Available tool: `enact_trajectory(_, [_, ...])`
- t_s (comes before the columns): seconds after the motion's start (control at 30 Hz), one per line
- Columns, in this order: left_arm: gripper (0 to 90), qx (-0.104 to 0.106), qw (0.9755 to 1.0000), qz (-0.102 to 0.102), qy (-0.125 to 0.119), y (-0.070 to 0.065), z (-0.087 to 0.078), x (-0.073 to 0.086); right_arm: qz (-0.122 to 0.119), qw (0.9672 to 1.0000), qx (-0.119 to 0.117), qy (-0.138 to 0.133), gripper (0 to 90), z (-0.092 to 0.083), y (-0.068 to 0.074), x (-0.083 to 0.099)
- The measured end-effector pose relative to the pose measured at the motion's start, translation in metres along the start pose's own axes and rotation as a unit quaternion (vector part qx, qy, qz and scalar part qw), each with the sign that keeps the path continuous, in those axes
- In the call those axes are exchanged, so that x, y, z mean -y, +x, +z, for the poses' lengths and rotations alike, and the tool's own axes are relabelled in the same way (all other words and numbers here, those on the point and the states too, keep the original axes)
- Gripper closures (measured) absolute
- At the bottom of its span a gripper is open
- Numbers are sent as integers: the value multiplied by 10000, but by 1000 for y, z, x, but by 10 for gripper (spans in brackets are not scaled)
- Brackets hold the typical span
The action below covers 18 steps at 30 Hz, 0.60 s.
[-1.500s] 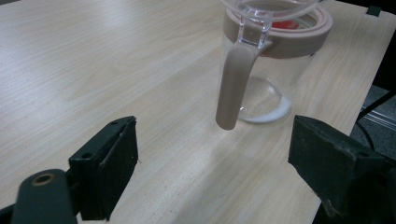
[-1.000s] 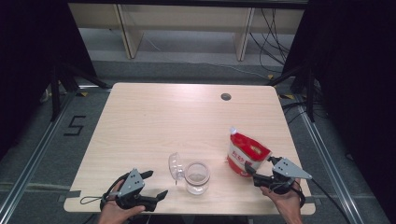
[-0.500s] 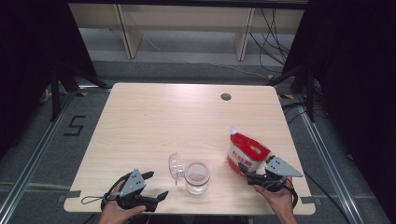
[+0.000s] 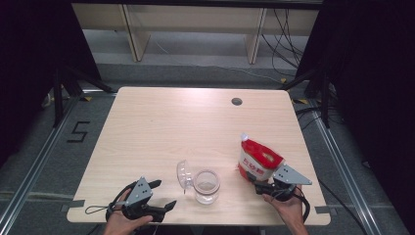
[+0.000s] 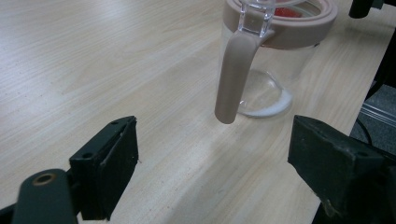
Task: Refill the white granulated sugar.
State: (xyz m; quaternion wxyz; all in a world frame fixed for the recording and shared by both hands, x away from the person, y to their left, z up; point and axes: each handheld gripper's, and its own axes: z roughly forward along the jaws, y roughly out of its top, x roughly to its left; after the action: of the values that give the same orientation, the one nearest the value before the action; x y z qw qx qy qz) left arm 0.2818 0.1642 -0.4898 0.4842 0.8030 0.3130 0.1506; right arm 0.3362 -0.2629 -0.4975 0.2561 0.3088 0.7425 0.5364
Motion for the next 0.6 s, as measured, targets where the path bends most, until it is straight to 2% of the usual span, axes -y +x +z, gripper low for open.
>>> enact_trajectory(0.03, [156, 4, 10000, -39, -5, 0, 0, 0, 21, 10000, 37, -6, 254, 0, 0, 0])
enact_trajectory(0.07, [156, 8, 10000, -73, -31, -1, 0, 0, -133, 9998, 63, -116, 232, 2, -3, 1])
enact_trajectory(0.1, [156, 1, 10000, -37, -2, 0, 0, 0, 77, 9999, 62, -59, 209, 1, -2, 2])
enact_trajectory(0.17, [156, -5, 10000, -29, 3, -1, 0, 0, 97, 9999, 49, -98, 171, 3, -3, 3])
enact_trajectory(0.2, [156, -3, 10000, -57, 16, -1, 0, 0, 2, 9998, -45, -184, 161, 3, -4, 5])
enact_trajectory(0.27, [156, -10, 10000, -25, 6, -1, 0, 0, 55, 9997, -73, -236, 156, 4, -4, 7])
enact_trajectory(0.33, [156, 24, 10000, -38, -5, -1, 1, 0, 127, 9997, -134, -162, 159, 5, -5, 9])
enact_trajectory(0.37, [156, 27, 10000, -37, -4, -1, 1, 0, 56, 9996, -70, -268, 162, 6, -5, 10])
enact_trajectory(0.43, [156, 29, 10000, -58, -27, -2, 1, 0, 48, 9999, -22, -162, 178, 5, -6, 10])
enact_trajectory(0.47, [156, -3, 10000, 17, 40, -1, 0, 0, 48, 9999, -22, -162, 178, 5, -6, 10])
enact_trajectory(0.5, [156, 17, 10000, -2, 23, -1, 0, 0, -36, 9998, -66, -208, 220, 7, -8, 11])
enact_trajectory(0.53, [156, -31, 10000, 13, 33, -1, 0, 0, -36, 9998, -66, -208, 220, 7, -8, 11])
enact_trajectory(0.57, [156, -21, 10000, -8, 24, -2, 1, 0, 251, 9995, -65, -173, 230, 6, -5, 12])
enact_trajectory(0.6, [156, 16, 10000, -22, 3, -2, 2, 0, 135, 9996, -89, -214, 246, 9, -8, 13])
